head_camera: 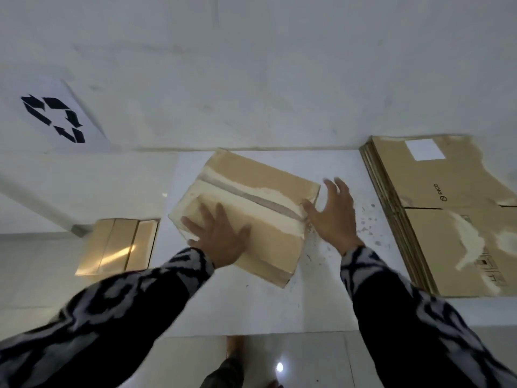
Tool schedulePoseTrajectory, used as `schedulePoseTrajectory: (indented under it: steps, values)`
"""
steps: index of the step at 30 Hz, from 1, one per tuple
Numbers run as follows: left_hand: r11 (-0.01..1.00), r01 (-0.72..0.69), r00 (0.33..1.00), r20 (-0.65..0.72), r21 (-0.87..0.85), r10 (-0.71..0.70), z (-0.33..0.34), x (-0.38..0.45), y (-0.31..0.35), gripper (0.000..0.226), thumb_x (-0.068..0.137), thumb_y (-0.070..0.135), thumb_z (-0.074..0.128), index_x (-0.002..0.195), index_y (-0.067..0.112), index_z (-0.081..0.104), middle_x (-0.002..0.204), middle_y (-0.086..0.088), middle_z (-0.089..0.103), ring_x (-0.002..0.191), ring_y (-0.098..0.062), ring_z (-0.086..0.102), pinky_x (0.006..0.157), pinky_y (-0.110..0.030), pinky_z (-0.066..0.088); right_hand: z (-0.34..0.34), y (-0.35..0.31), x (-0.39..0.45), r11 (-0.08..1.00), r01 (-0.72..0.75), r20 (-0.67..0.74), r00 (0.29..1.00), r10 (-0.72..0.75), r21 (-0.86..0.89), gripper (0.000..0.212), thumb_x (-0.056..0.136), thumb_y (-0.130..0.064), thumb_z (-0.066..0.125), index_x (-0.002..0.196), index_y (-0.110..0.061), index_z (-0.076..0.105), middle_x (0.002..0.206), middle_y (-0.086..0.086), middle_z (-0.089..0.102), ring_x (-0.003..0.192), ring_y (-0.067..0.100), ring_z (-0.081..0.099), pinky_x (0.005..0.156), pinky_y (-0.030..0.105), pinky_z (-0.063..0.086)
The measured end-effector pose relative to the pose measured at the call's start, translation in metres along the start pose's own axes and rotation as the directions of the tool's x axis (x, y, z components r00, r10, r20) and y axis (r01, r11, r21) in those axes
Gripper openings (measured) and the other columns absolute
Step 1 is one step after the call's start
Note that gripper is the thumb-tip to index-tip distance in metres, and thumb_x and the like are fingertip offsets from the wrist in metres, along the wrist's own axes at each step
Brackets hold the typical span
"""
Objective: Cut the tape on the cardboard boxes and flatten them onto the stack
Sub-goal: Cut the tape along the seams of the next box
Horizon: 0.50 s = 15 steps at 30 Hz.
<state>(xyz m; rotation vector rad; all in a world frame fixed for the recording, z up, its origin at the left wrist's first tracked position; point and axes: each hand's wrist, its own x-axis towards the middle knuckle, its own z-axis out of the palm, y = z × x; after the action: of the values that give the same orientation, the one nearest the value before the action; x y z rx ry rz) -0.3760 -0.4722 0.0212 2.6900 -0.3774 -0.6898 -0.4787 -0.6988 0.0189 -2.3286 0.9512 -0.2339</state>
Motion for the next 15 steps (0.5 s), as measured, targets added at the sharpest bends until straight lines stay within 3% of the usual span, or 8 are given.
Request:
schedulePoseTrajectory:
  steps: [2,4,7,10,12,15]
  values:
    - [0.998,-0.045,0.999,-0.013,0.032,0.046,0.015,0.001,0.013,0.095,0.089,0.073,0.033,0.155,0.021,-0.010,0.161,-0.004,-0.024,0.141,-0.052,-0.025,0.111,-0.070,0.015,0.003,-0.002,0.022,0.999,0.047,0.183,0.982,-0.048,0.009,0.085,0.088,-0.065,0.055,0.156,-0.030,0.019,0.164,-0.005,0.007,0.150,0.021,0.011,0.119,0.046,0.022]
    - [0.987,-0.089,0.994,-0.057,0.130,0.097,0.015,0.014,0.016,0.093,0.088,0.076,0.027,0.155,0.022,-0.008,0.162,0.000,-0.021,0.143,-0.049,-0.023,0.109,-0.070,0.019,0.007,0.002,0.020,0.996,-0.032,0.261,0.965,0.008,0.089,0.088,0.085,-0.067,0.057,0.156,-0.032,0.017,0.161,-0.004,0.015,0.147,0.022,0.022,0.116,0.046,0.028]
    - [0.935,-0.250,0.964,-0.019,0.253,0.263,0.001,0.039,0.009,0.089,0.086,0.079,0.026,0.155,0.030,0.000,0.164,0.005,-0.015,0.147,-0.041,-0.017,0.111,-0.067,0.019,0.008,0.009,-0.023,0.972,-0.185,0.051,0.982,0.180,0.146,0.090,0.071,-0.068,0.069,0.142,-0.026,0.033,0.138,0.003,0.038,0.126,0.026,0.044,0.102,0.044,0.044]
    - [0.893,-0.333,0.941,0.049,0.303,0.334,-0.007,0.044,0.007,0.079,0.088,0.078,0.026,0.154,0.041,0.002,0.164,0.004,-0.015,0.148,-0.043,-0.009,0.113,-0.064,0.020,0.020,0.004,-0.088,0.917,-0.328,-0.056,0.935,0.349,0.227,0.088,0.070,-0.061,0.077,0.132,-0.018,0.031,0.132,0.006,0.034,0.118,0.028,0.041,0.097,0.042,0.043]
    - [0.919,-0.325,0.946,0.086,0.222,0.314,0.003,0.027,0.016,0.074,0.095,0.068,0.028,0.155,0.038,-0.002,0.163,0.002,-0.019,0.146,-0.049,-0.001,0.113,-0.062,0.022,0.028,0.004,-0.108,0.898,-0.359,-0.058,0.921,0.384,0.253,0.081,0.074,-0.061,0.074,0.125,-0.016,0.031,0.126,0.003,0.032,0.113,0.025,0.039,0.093,0.042,0.043]
    - [0.911,-0.358,0.934,0.090,0.206,0.347,0.018,-0.009,0.022,0.078,0.096,0.063,0.033,0.156,0.029,-0.004,0.162,-0.003,-0.022,0.145,-0.049,-0.002,0.117,-0.057,0.013,0.017,0.030,-0.100,0.887,-0.345,-0.147,0.904,0.402,0.307,0.055,0.090,-0.059,0.054,0.118,-0.012,0.046,0.120,0.007,0.044,0.110,0.029,0.045,0.092,0.043,0.042]
